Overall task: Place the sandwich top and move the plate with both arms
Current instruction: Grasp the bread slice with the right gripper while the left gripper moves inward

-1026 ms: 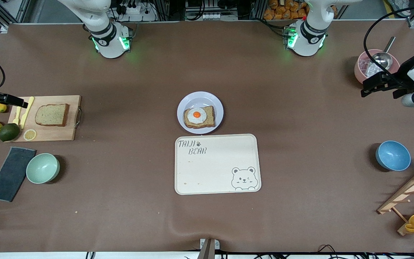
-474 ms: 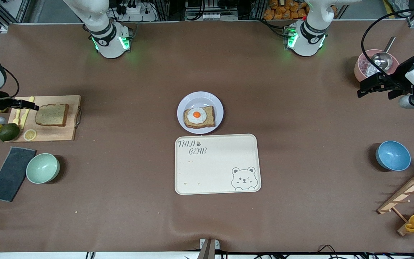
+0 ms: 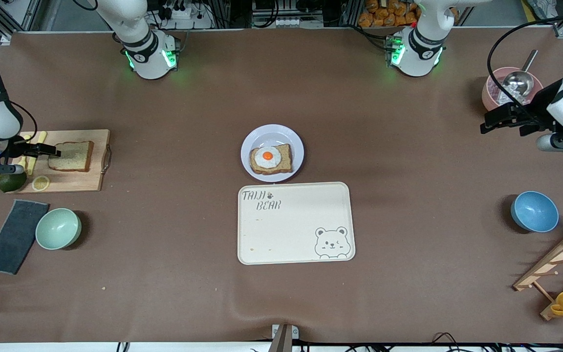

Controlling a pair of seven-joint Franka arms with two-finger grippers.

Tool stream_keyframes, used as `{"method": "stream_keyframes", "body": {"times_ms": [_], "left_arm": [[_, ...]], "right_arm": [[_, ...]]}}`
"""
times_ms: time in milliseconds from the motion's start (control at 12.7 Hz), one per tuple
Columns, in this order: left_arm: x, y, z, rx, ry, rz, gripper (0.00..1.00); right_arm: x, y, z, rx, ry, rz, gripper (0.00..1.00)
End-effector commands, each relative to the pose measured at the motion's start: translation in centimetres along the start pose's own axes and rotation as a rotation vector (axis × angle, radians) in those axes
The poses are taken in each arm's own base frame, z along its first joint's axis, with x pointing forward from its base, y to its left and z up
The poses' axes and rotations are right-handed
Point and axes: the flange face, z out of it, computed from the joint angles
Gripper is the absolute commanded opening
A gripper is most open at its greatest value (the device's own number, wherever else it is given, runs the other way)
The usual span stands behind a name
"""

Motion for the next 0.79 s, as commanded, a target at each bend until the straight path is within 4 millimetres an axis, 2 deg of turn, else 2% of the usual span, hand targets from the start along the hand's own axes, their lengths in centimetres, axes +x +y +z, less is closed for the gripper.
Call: {"method": "stream_keyframes", "body": {"times_ms": [0,79,158,237,316,395,474,711], "left_arm": [[0.1,0.0,1.9,-0.04,-0.016,0.004,1.0],[0.0,0.1,2.8,-0.057,-0.032,0.001,1.0],[-0.1,0.1,3.5,-0.058,-0.049,0.0,1.0],[0.0,0.1,3.9,-0.058,-0.056,0.001,1.0],[0.0,0.2,4.5,-0.058,-0.068,0.002,1.0],[0.1,0.3,4.8,-0.057,-0.072,0.004,1.0],[0.1,0.3,5.0,-0.057,-0.075,0.003,1.0],[0.3,0.0,6.3,-0.059,-0.088,-0.004,1.0]], "right_arm": [[0.3,0.8,0.2,0.005,0.002,-0.014,1.0],[0.3,1.0,0.3,0.007,0.002,-0.01,1.0],[0.1,1.2,0.7,0.015,-0.003,-0.001,0.85],[-0.1,1.4,0.9,0.025,-0.003,0.014,0.5],[-0.2,1.4,1.5,0.041,-0.009,0.023,0.25],[-0.2,1.5,1.7,0.049,-0.009,0.029,0.1],[-0.2,1.5,1.7,0.051,-0.007,0.031,0.01],[-0.2,1.4,1.8,0.052,-0.009,0.03,0.0]]}}
